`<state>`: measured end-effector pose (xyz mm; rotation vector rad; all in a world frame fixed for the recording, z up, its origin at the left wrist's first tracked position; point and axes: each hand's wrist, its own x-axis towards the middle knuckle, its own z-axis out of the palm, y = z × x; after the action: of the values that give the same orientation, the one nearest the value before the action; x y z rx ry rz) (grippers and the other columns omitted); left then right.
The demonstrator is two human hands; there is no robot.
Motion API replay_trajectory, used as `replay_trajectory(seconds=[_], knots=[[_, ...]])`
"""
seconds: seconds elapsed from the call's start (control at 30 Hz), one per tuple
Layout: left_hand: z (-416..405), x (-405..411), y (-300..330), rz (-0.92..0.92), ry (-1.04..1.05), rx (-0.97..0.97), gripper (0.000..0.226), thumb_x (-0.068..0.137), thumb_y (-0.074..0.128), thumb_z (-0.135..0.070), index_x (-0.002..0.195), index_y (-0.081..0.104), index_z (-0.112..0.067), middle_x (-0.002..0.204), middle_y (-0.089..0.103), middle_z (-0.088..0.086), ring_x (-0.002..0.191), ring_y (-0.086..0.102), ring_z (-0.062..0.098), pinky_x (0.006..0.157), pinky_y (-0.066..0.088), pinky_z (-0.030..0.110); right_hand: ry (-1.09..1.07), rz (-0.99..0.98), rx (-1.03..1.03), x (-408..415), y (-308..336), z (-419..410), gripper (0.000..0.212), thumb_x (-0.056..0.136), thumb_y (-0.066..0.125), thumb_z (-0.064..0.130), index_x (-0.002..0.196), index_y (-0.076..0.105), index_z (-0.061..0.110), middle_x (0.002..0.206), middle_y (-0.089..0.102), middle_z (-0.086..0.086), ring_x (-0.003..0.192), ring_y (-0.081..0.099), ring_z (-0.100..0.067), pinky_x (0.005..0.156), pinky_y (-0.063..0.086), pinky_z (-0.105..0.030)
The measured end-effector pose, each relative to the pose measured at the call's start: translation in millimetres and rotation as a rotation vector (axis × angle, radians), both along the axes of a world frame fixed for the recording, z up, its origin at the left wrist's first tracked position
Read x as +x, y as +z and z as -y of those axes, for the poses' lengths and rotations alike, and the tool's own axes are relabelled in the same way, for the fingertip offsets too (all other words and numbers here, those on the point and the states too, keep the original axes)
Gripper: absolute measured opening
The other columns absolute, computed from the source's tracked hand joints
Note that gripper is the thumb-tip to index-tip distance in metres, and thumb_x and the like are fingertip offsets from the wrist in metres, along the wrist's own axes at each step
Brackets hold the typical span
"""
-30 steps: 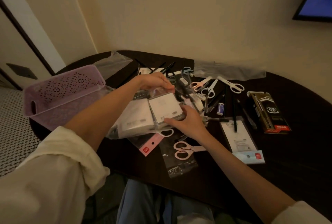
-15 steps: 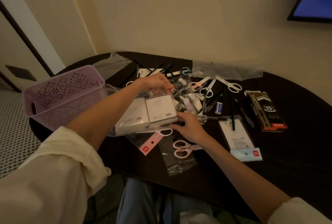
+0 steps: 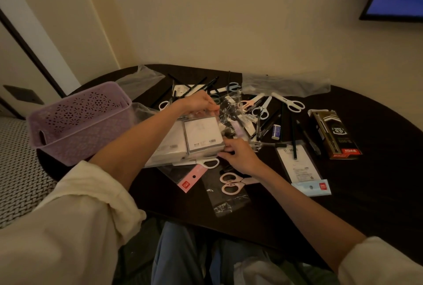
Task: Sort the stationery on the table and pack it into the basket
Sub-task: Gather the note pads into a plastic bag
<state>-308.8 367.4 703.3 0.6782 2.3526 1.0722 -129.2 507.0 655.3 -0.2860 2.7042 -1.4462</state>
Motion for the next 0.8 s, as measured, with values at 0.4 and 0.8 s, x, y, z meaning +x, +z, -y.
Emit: replay_trajectory(seconds=[0.4, 0.8], knots=[[4.1, 9.2, 11.9, 0.027, 0.035, -0.020, 0.023, 0.094, 0.059, -0.022, 0.093, 0.073, -0.003, 0.081, 0.070, -0.001, 0.068, 0.055, 0.007, 0.064, 0.043, 0.020, -0.600, -0.117, 0.060, 1.8, 18.2, -42.0, 0.048, 0.085, 0.069, 0.024, 0.126, 0.054, 0.006, 0.126, 0.056, -0.009, 0.123, 0.046, -0.024, 0.100, 0.040, -0.033], [-0.3, 12.4, 12.7, -0.127, 0.062, -0.041, 0.020, 0.092, 0.062, -0.018, 0.096, 0.071, -0.001, 0.089, 0.072, 0.010, 0.067, 0.064, 0.003, 0.064, 0.048, 0.018, -0.397, 0.028, -0.021, -15.3, 23.4, -38.8, 0.015, 0.090, 0.064, 0.011, 0.075, 0.060, 0.010, 0.069, 0.064, -0.004, 0.067, 0.062, -0.016, 0.073, 0.053, -0.037]])
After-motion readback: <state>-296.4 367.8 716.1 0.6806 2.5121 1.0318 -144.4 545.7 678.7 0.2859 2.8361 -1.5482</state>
